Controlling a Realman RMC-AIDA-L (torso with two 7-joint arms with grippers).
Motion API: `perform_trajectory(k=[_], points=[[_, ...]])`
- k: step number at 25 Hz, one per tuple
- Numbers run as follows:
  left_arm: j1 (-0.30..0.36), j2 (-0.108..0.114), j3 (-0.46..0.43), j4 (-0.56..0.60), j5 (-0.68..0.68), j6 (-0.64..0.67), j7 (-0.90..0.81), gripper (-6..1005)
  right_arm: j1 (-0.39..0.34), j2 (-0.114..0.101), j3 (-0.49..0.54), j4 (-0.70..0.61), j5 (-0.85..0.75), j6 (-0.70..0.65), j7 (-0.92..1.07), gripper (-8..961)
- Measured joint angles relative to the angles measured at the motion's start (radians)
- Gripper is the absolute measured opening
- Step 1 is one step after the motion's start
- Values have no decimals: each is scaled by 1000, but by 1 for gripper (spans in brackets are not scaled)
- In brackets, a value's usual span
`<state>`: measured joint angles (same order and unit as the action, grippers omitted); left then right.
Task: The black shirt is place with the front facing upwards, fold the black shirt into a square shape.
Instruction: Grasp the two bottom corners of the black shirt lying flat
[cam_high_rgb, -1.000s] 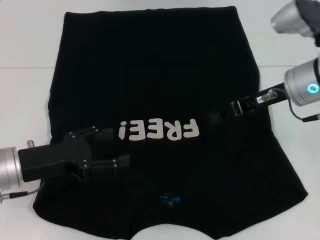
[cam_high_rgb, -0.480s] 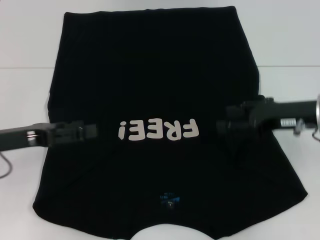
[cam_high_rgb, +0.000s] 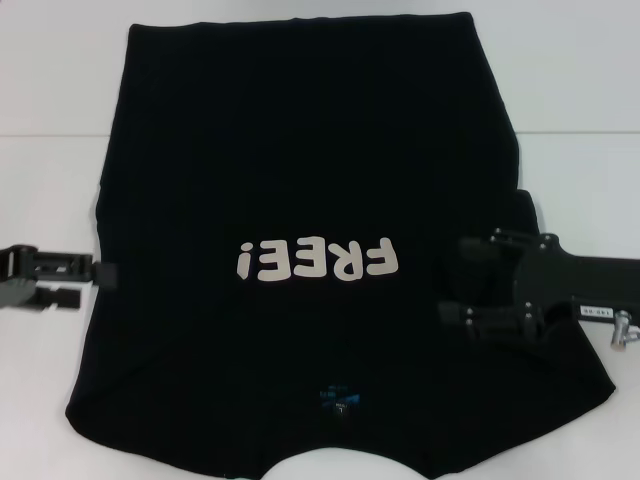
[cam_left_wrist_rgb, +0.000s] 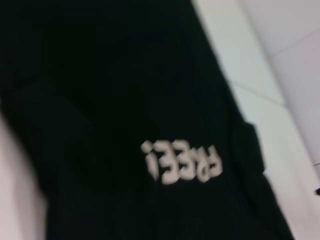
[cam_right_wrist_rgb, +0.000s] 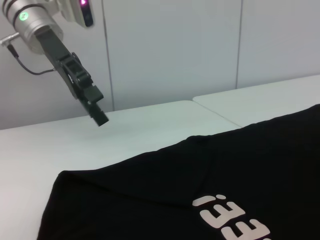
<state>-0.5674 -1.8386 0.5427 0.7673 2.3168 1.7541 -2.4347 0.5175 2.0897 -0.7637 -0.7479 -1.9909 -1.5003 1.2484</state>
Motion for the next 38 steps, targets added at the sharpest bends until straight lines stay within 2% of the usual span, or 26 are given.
perform_trajectory(k=[3, 6, 13, 21, 29, 38], points=[[-25, 14, 6, 1, 70, 42, -92, 920, -11, -1, 7, 6, 2, -13, -12, 931], [-51, 14, 25, -15, 149, 58, -170, 920, -16, 0, 16, 28, 2, -15, -43, 930], [-65, -2, 72, -42, 239, 46, -248, 920, -17, -1, 25, 72, 3, -8, -83, 930], [-71, -27, 77, -52, 338, -26, -257, 920, -19, -2, 26, 76, 3, -6, -85, 931], [-78, -47, 77, -70, 353, -91, -255, 905, -18, -3, 26, 76, 3, -9, -86, 931], [-83, -49, 114, -101, 355, -125, -257, 863, -17, -4, 26, 76, 3, -14, -86, 930]])
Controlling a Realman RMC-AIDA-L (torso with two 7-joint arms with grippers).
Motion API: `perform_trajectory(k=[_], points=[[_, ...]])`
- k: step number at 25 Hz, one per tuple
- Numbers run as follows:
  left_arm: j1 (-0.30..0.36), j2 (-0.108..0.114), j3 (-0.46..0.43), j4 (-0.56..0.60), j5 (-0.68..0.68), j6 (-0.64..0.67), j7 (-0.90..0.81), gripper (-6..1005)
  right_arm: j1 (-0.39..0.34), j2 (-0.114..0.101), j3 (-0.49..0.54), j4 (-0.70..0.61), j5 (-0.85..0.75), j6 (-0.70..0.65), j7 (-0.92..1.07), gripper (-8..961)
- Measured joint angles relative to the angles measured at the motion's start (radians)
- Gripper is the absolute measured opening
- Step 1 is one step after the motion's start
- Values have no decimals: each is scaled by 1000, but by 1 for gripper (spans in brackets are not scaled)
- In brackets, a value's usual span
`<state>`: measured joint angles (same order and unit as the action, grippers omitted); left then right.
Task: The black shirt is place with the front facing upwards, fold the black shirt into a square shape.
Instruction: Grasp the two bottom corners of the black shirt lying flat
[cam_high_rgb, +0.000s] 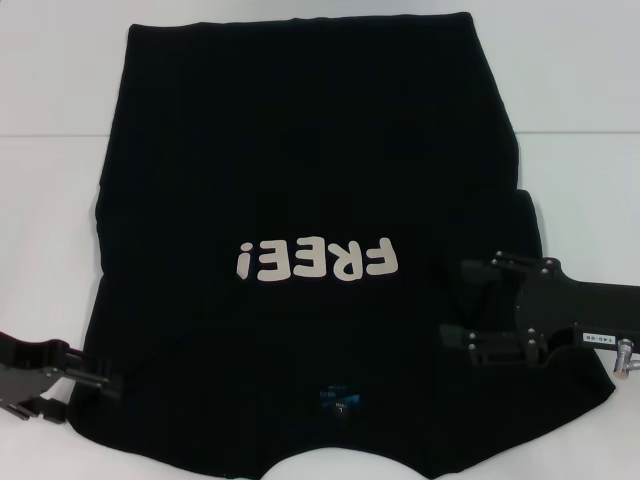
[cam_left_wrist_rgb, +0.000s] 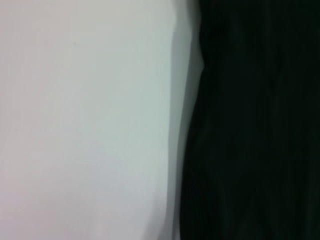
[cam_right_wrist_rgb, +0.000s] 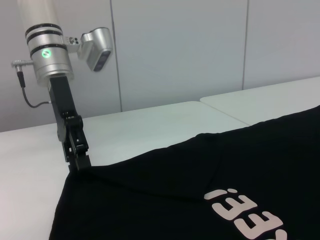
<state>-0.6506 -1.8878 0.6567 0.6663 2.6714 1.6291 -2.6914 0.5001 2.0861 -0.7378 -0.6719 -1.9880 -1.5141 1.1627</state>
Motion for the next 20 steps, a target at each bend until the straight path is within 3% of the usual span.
perform_trajectory(k=[7, 12, 20], points=[[-13, -3, 14, -21, 1, -3, 2, 830, 0, 0, 0, 0, 0, -1, 4, 930], [-18, -17, 42, -3, 1, -15, 10, 807, -1, 0, 0, 0, 0, -6, 10, 931], [-18, -18, 78, 1, 1, -28, 7, 632, -5, 0, 7, -3, 0, -21, 12, 930]])
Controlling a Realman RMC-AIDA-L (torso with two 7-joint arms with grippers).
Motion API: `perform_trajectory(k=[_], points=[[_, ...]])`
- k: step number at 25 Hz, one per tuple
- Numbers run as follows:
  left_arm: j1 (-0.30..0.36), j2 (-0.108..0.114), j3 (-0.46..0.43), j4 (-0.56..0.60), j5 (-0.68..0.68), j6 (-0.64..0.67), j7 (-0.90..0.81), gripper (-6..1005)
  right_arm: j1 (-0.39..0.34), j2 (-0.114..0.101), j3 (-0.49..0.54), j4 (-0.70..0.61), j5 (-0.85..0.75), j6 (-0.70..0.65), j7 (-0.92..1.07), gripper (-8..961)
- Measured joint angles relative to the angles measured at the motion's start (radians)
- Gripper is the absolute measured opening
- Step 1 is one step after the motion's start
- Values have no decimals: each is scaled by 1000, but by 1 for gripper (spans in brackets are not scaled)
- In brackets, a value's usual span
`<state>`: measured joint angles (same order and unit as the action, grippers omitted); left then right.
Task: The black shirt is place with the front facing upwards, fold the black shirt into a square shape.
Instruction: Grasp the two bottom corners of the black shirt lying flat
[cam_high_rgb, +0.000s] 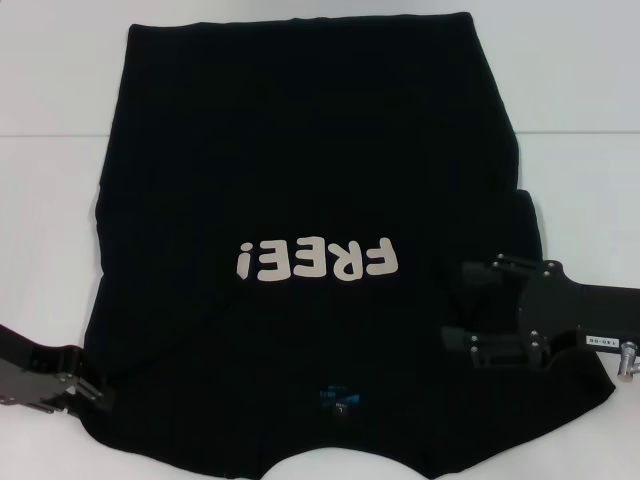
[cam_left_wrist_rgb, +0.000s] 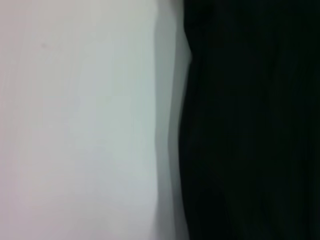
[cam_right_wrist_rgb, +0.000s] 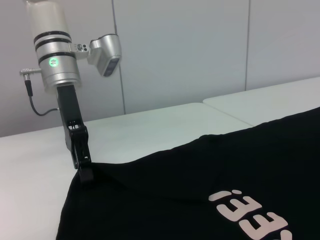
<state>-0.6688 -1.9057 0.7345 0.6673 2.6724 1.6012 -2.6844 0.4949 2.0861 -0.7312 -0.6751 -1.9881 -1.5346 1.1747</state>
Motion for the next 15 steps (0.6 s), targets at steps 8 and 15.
perform_trajectory(k=[8, 15], points=[[0, 5, -10, -10, -6, -6, 0, 321, 4, -27, 7, -25, -9, -16, 165, 930], [-2, 5, -33, -11, -24, 4, 42, 59, 85, -147, -3, -89, -191, -37, 729, 929]])
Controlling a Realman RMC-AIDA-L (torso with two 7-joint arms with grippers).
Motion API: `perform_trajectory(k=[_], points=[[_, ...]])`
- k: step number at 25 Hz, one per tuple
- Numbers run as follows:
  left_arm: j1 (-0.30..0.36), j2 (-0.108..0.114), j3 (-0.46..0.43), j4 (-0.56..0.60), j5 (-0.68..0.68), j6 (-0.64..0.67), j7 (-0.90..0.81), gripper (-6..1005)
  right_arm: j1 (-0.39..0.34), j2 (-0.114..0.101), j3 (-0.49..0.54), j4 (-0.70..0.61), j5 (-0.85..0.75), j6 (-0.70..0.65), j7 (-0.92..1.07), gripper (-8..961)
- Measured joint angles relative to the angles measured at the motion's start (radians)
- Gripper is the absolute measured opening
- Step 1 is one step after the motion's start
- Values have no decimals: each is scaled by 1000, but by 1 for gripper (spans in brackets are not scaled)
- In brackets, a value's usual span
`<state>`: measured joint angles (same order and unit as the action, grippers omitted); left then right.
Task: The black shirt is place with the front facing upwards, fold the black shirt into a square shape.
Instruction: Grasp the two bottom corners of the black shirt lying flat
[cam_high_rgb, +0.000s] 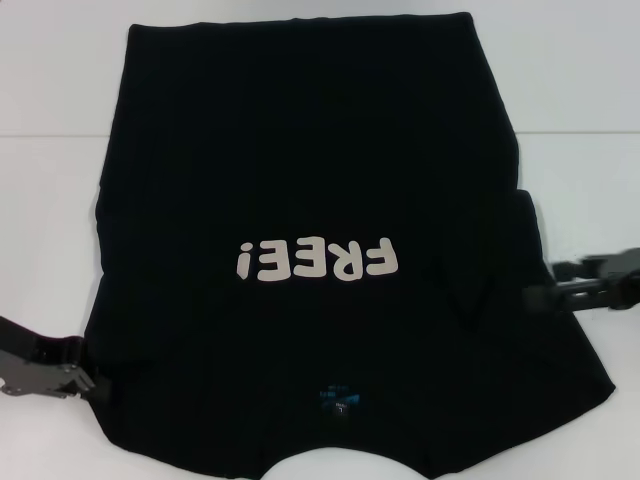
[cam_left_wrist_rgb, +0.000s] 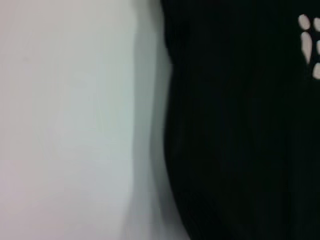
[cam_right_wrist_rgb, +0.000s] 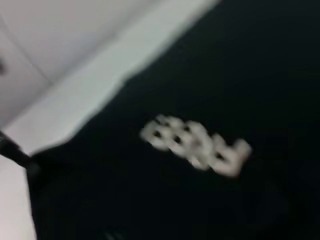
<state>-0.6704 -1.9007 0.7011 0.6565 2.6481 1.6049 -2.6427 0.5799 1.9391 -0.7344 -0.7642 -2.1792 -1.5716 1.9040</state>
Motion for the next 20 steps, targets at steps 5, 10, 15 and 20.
perform_trajectory(k=[5, 10, 15, 20], points=[[-4, 3, -4, -4, -3, 5, 23, 27, 79, -85, 6, -17, -227, -83, 334, 928], [-10, 5, 2, -7, -3, 9, 27, 27, 121, -91, 13, -52, -398, -114, 495, 927], [-11, 4, -2, -10, -3, 5, 35, 27, 142, -78, 4, -10, -460, -94, 510, 927], [-8, 1, -2, -12, 0, 1, 36, 28, 151, -73, -3, 36, -468, -68, 507, 927]])
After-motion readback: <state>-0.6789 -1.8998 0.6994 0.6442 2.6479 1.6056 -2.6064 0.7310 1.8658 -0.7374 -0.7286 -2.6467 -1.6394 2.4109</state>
